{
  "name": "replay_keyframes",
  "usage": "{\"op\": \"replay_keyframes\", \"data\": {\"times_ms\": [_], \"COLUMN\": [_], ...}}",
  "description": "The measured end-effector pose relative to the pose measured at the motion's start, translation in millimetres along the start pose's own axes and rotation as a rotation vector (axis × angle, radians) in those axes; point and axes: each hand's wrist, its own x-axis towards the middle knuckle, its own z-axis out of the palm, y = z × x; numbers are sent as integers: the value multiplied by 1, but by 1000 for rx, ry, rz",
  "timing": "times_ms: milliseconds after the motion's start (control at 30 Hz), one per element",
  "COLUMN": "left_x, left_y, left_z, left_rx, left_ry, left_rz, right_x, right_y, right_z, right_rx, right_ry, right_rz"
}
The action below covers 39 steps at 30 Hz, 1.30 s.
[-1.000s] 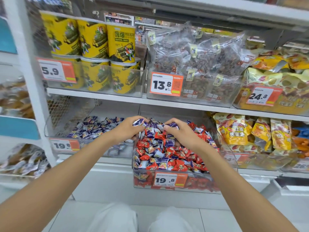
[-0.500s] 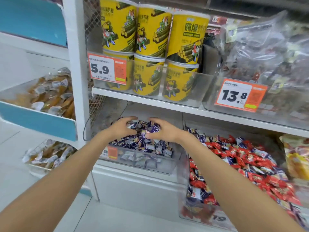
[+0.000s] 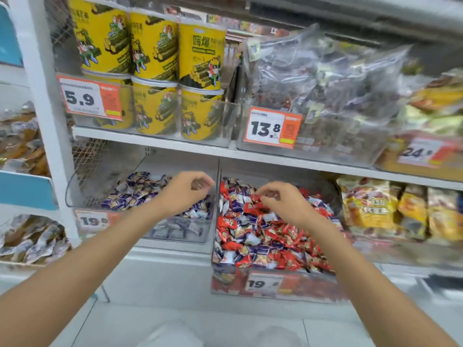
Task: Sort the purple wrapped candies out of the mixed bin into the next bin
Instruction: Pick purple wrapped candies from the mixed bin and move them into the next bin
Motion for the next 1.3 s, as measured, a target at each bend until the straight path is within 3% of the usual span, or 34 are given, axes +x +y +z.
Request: {"op": "replay_keyframes", "data": {"times_ms": [267, 500, 600, 800, 1033, 1300], "left_x": [47, 86, 91, 83, 59, 42], "left_y": [37, 36, 36, 33, 51, 48], "left_z": [73, 103, 109, 102, 79, 61], "left_rx": [160, 761, 826, 579, 46, -147], "left_ry": [-193, -514, -480, -375, -218, -224], "left_rz": [-22, -75, -62, 51, 44, -36], "right_x": [-47, -53, -53, -53, -46, -30], "right_y": [66, 91, 95, 100, 86, 61], "right_z": [-38, -41, -36, -29, -32, -30], "right_rx": [58, 93, 110, 122, 180, 274], "right_ry": [82, 70, 58, 39, 67, 79], "right_rz": [91, 110, 117, 123, 120, 61]}}
